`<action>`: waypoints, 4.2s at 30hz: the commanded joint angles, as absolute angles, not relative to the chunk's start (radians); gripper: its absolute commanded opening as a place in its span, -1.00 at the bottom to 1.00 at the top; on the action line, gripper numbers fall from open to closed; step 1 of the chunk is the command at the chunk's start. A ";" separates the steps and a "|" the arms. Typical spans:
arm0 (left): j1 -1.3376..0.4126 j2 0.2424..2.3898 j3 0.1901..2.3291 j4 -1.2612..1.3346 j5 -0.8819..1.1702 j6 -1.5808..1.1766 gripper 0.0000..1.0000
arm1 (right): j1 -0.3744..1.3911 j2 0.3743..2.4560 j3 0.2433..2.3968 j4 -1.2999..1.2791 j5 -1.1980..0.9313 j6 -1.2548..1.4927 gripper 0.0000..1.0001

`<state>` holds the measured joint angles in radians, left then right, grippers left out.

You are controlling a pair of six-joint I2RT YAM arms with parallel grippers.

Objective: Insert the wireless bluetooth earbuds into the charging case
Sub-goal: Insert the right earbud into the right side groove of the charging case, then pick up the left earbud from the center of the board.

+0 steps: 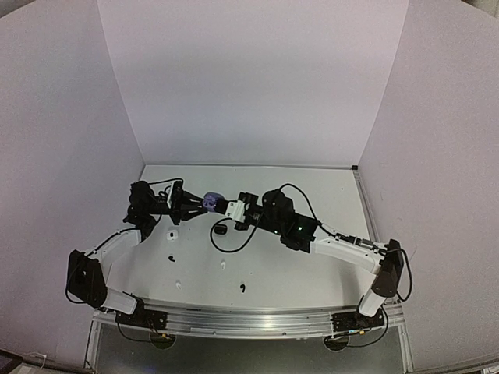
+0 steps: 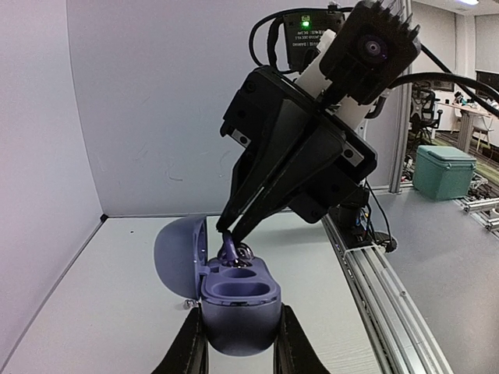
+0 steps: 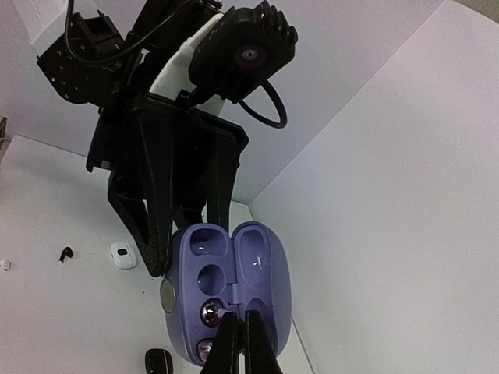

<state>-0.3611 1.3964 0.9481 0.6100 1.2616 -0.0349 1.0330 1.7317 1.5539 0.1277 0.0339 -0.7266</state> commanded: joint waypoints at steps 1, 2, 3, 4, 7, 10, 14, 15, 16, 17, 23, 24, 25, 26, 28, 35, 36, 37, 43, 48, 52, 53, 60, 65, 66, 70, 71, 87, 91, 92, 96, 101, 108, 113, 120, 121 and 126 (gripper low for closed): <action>-0.364 1.391 0.951 0.673 1.249 -0.054 -1.00 | 1.038 1.743 1.542 0.144 0.023 -0.694 -0.90; -0.364 1.391 0.951 0.674 1.249 -0.054 -1.00 | 1.038 1.743 1.543 0.144 0.023 -0.689 -0.85; -0.364 1.392 0.950 0.675 1.249 -0.053 -1.00 | 1.038 1.742 1.546 0.144 0.022 -0.682 -0.83; -0.364 1.392 0.949 0.674 1.248 -0.052 -1.00 | 1.038 1.739 1.548 0.144 0.023 -0.677 -0.81; -0.364 1.391 0.946 0.673 1.248 -0.053 -1.00 | 1.038 1.730 1.551 0.145 0.026 -0.659 -0.76; -0.362 1.393 0.942 0.663 1.245 -0.050 -1.00 | 1.038 1.716 1.564 0.147 0.019 -0.620 -0.70; -0.360 1.393 0.932 0.643 1.235 -0.046 -1.00 | 1.037 1.685 1.592 0.147 -0.017 -0.542 -0.50; -0.360 1.393 0.930 0.638 1.231 -0.045 -1.00 | 1.038 1.676 1.595 0.147 -0.028 -0.522 -0.43; -0.360 1.393 0.927 0.633 1.225 -0.044 -1.00 | 1.038 1.665 1.596 0.147 -0.035 -0.502 -0.36; -0.360 1.393 0.925 0.629 1.220 -0.042 -1.00 | 1.037 1.654 1.597 0.147 -0.041 -0.480 -0.29; -0.360 1.390 0.918 0.619 1.207 -0.046 -1.00 | 1.034 1.601 1.598 0.143 -0.022 -0.362 -0.07; -0.360 1.390 0.918 0.620 1.204 -0.047 -1.00 | 1.029 1.593 1.600 0.140 -0.003 -0.330 -0.02; -0.360 1.388 0.916 0.620 1.200 -0.047 -1.00 | 1.018 1.585 1.604 0.133 0.018 -0.287 0.05; -0.360 1.386 0.915 0.619 1.193 -0.049 -1.00 | 0.993 1.575 1.607 0.118 0.051 -0.222 0.13; -0.360 1.380 0.910 0.617 1.174 -0.051 -1.00 | 0.920 1.567 1.635 0.017 0.105 -0.091 0.27; -0.360 1.361 0.894 0.588 1.117 -0.049 -1.00 | 0.595 1.626 1.652 -0.490 0.195 0.421 0.32; -0.360 1.359 0.892 0.587 1.115 -0.048 -1.00 | 0.557 1.644 1.643 -0.557 0.182 0.477 0.32; -0.360 1.358 0.890 0.585 1.113 -0.048 -1.00 | 0.522 1.660 1.628 -0.611 0.166 0.520 0.33; -0.360 1.355 0.885 0.582 1.106 -0.047 -1.00 | 0.427 1.792 1.527 -0.690 0.041 0.463 0.26; -0.360 1.360 0.891 0.567 1.102 -0.036 -1.00 | 0.416 1.953 1.617 -0.810 0.054 0.395 -0.26; -0.359 1.358 0.893 0.552 1.094 -0.031 -1.00 | 0.411 2.035 1.649 -0.818 0.010 0.396 -0.31; -0.359 1.357 0.893 0.549 1.093 -0.029 -1.00 | 0.409 2.056 1.651 -0.818 -0.004 0.395 -0.31; -0.354 1.364 0.901 0.546 1.095 -0.026 -1.00 | 0.406 2.152 1.695 -0.818 -0.065 0.371 -0.33; -0.354 1.365 0.901 0.548 1.092 -0.026 -1.00 | 0.406 2.169 1.674 -0.819 -0.075 0.362 -0.34; -0.353 1.365 0.900 0.548 1.091 -0.026 -1.00 | 0.406 2.174 1.669 -0.819 -0.078 0.361 -0.35; -0.353 1.365 0.902 0.547 1.092 -0.025 -1.00 | 0.407 2.174 1.653 -0.818 -0.075 0.364 -0.39; -0.353 1.366 0.902 0.547 1.092 -0.025 -1.00 | 0.407 2.179 1.654 -0.818 -0.074 0.364 -0.39; -0.353 1.364 0.894 0.553 1.089 -0.018 -1.00 | 0.448 2.267 1.728 -0.818 -0.044 0.366 -0.51; -0.353 1.361 0.891 0.554 1.084 -0.017 -1.00 | 0.468 2.266 1.736 -0.819 -0.023 0.361 -0.52; -0.353 1.361 0.890 0.554 1.083 -0.017 -1.00 | 0.473 2.266 1.738 -0.819 -0.024 0.361 -0.52; -0.353 1.365 0.890 0.556 1.085 -0.015 -1.00 | 0.491 2.269 1.754 -0.819 -0.020 0.369 -0.52; -0.353 1.369 0.891 0.558 1.090 -0.011 -1.00 | 0.501 2.287 1.787 -0.819 -0.011 0.370 -0.56; -0.353 1.367 0.890 0.555 1.086 -0.004 -1.00 | 0.529 2.315 1.821 -0.819 -0.023 0.387 -0.56; -0.353 1.367 0.887 0.554 1.085 -0.002 -1.00 | 0.537 2.322 1.841 -0.818 -0.038 0.423 -0.56; -0.353 1.372 0.888 0.558 1.082 -0.002 -1.00 | 0.546 2.341 1.871 -0.825 -0.023 0.479 -0.57; -0.353 1.371 0.888 0.558 1.082 -0.002 -1.00 | 0.549 2.350 1.870 -0.827 -0.022 0.485 -0.57; -0.353 1.370 0.884 0.556 1.082 0.007 -1.00 | 0.580 2.402 1.878 -0.862 0.063 0.486 -0.59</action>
